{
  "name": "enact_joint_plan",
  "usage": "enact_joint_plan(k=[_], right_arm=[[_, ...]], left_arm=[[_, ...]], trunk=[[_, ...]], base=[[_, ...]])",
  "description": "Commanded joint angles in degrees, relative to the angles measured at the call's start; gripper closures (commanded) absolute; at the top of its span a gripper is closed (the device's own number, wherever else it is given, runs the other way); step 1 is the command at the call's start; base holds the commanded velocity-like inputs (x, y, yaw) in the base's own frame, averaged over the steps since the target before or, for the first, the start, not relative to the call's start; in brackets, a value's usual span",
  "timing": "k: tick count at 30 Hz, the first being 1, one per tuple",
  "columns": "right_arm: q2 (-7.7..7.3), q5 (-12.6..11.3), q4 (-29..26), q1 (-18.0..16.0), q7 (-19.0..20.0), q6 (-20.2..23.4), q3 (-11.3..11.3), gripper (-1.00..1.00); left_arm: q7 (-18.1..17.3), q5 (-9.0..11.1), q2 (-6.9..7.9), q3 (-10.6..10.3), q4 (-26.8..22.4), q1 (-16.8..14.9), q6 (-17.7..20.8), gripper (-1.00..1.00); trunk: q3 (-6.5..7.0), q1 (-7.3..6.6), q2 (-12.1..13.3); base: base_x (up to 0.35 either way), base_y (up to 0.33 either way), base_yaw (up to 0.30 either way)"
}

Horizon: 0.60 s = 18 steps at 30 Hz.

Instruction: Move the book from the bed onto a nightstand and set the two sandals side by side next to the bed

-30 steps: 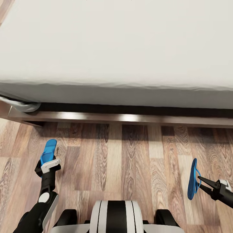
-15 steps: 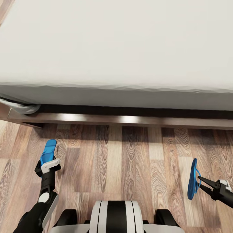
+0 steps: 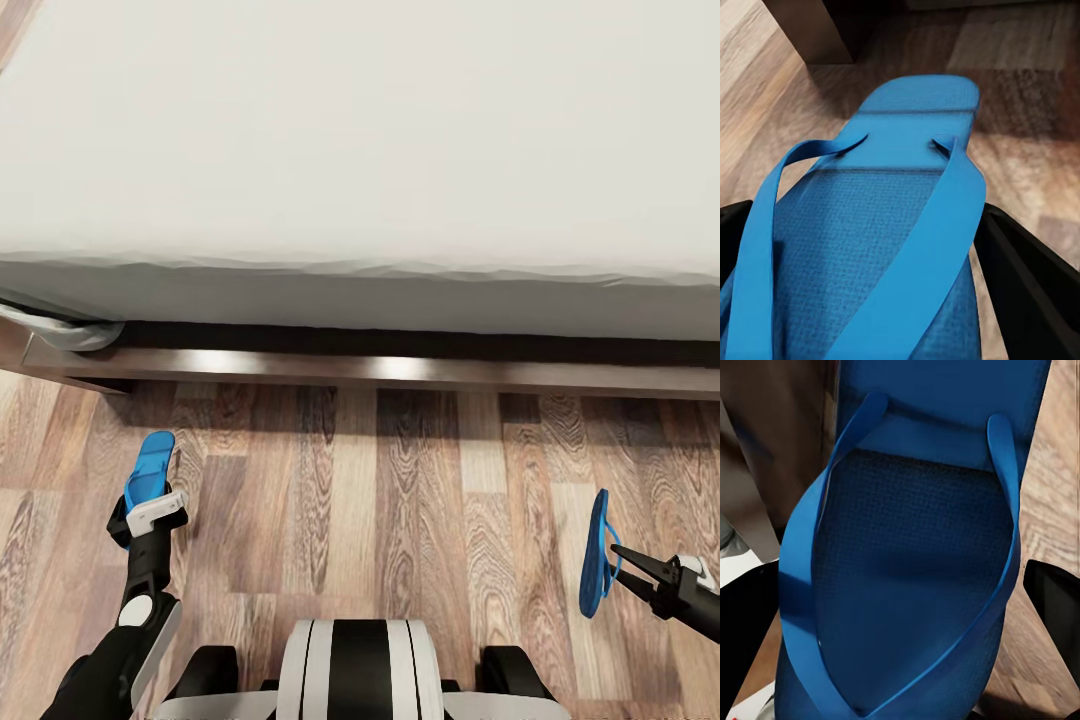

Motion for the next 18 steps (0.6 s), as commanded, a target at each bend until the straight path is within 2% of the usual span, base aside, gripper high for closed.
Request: enact_joint_plan(k=[1,4,12,18], right_arm=[[0.00,-0.1,0.0,0.0,0.2,0.6,-0.1,1.00],[0.00,-0.1,0.0,0.0,0.2,0.6,-0.1,1.00],[-0.03,-0.1,0.0,0.0,0.2,0.6,-0.1,1.00],[0.00,-0.1,0.0,0.0,0.2,0.5,-0.1,1.00]], left_arm=[[0.1,0.4,0.03,-0.1,0.0,0.0,-0.3,1.00],[0.1,0.4,0.03,-0.1,0.0,0.0,-0.3,1.00],[0.1,0.4,0.03,-0.1,0.0,0.0,-0.3,1.00],[0.1,0.4,0.03,-0.1,0.0,0.0,-0.3,1.00]], trunk=[[-0.25,0.02,0.0],[-0.92,0.09,-0.1],[-0.92,0.09,-0.1],[-2.02,0.22,-0.1]], base=[[0.000,0.000,0.000],[0.000,0.000,0.000],[0.000,0.000,0.000],[0.000,0.000,0.000]])
